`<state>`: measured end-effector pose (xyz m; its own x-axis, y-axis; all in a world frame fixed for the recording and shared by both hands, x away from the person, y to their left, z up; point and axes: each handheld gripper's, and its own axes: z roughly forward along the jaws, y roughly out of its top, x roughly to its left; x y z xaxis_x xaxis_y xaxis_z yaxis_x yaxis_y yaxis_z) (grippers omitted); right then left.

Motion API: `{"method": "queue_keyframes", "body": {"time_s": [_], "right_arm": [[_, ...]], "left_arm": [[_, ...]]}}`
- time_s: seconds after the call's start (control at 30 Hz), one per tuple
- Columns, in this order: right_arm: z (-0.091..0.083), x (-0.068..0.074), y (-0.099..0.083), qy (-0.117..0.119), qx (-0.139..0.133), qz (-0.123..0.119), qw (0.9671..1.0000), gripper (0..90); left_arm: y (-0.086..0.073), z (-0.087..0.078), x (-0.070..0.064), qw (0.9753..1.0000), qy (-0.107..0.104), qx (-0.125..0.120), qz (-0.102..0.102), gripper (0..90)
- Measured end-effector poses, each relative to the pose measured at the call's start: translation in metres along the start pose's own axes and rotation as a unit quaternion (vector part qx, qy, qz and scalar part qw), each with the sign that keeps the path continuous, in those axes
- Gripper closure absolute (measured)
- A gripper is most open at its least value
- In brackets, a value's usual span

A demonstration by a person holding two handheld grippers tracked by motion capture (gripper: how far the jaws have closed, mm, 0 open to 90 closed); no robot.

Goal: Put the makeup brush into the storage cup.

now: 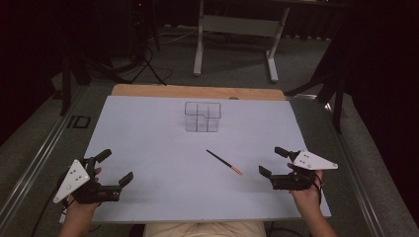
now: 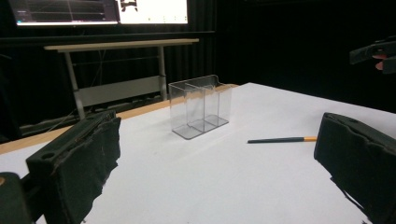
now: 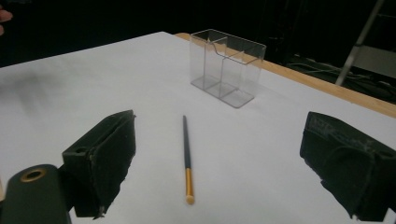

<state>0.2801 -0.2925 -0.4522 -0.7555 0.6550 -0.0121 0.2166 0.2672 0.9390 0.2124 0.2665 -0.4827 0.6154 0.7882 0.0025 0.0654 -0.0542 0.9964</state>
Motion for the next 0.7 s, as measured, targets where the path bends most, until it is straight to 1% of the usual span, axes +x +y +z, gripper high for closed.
{"method": "queue_keyframes", "body": {"time_s": [0.03, 0.07, 0.13, 0.17, 0.2, 0.23, 0.27, 0.3, 0.37, 0.43, 0.5, 0.53, 0.6, 0.63, 0.7], "right_arm": [[0.0000, 0.0000, 0.0000, 0.000, 0.000, 0.000, 1.0000, 10.7], [-0.0004, -0.0012, -0.0004, 0.002, -0.002, 0.003, 1.0000, 10.7], [0.0001, -0.0015, -0.0012, 0.004, -0.001, 0.002, 1.0000, 10.7], [0.0014, -0.0008, -0.0028, -0.004, 0.000, -0.005, 1.0000, 10.7], [0.0014, -0.0008, -0.0028, -0.004, 0.000, -0.005, 1.0000, 10.7], [0.0030, -0.0003, -0.0055, -0.014, 0.001, -0.012, 0.9998, 10.7], [0.0030, -0.0013, -0.0057, -0.018, 0.003, -0.008, 0.9998, 10.7], [0.0024, -0.0016, -0.0052, -0.021, -0.001, -0.008, 0.9998, 10.7], [0.0025, -0.0011, -0.0049, -0.025, -0.001, -0.012, 0.9996, 10.7], [0.0040, 0.0004, -0.0051, -0.018, 0.004, -0.020, 0.9996, 11.0], [0.0070, 0.0014, -0.0052, 0.004, 0.012, -0.025, 0.9996, 13.3], [0.0080, 0.0022, -0.0053, 0.010, 0.013, -0.026, 0.9995, 14.3], [0.0089, 0.0049, -0.0055, 0.014, 0.012, -0.029, 0.9994, 14.2], [0.0086, 0.0054, -0.0054, 0.011, 0.011, -0.028, 0.9995, 14.0], [0.0073, 0.0051, -0.0046, -0.003, 0.008, -0.023, 0.9997, 12.1]], "left_arm": [[0.0000, 0.0000, 0.0000, 1.0000, 0.000, 0.000, 0.000, 1.1], [0.0001, -0.0001, 0.0000, 1.0000, 0.007, -0.002, -0.002, 1.1], [0.0005, -0.0003, 0.0002, 0.9999, 0.010, -0.005, -0.002, 1.1], [0.0013, -0.0005, 0.0008, 0.9998, 0.016, -0.010, -0.001, 1.1], [0.0013, -0.0005, 0.0008, 0.9998, 0.016, -0.010, -0.001, 1.1], [0.0012, -0.0003, 0.0012, 0.9998, 0.016, -0.010, -0.002, 1.1], [0.0007, -0.0002, 0.0015, 0.9998, 0.016, -0.008, -0.002, 1.1], [0.0006, -0.0001, 0.0015, 0.9998, 0.016, -0.008, -0.002, 1.1], [0.0010, -0.0005, 0.0009, 0.9997, 0.020, -0.011, -0.001, 1.1], [0.0019, -0.0020, 0.0009, 0.9996, 0.021, -0.016, -0.002, 1.1], [0.0024, -0.0026, 0.0007, 0.9995, 0.023, -0.021, -0.003, 1.1], [0.0026, -0.0028, 0.0006, 0.9995, 0.022, -0.022, -0.004, 1.1], [0.0029, -0.0026, 0.0003, 0.9995, 0.021, -0.022, -0.004, 1.1], [0.0029, -0.0023, -0.0003, 0.9996, 0.020, -0.021, -0.002, 1.1], [0.0032, -0.0024, -0.0010, 0.9996, 0.019, -0.021, -0.001, 1.1]]}}
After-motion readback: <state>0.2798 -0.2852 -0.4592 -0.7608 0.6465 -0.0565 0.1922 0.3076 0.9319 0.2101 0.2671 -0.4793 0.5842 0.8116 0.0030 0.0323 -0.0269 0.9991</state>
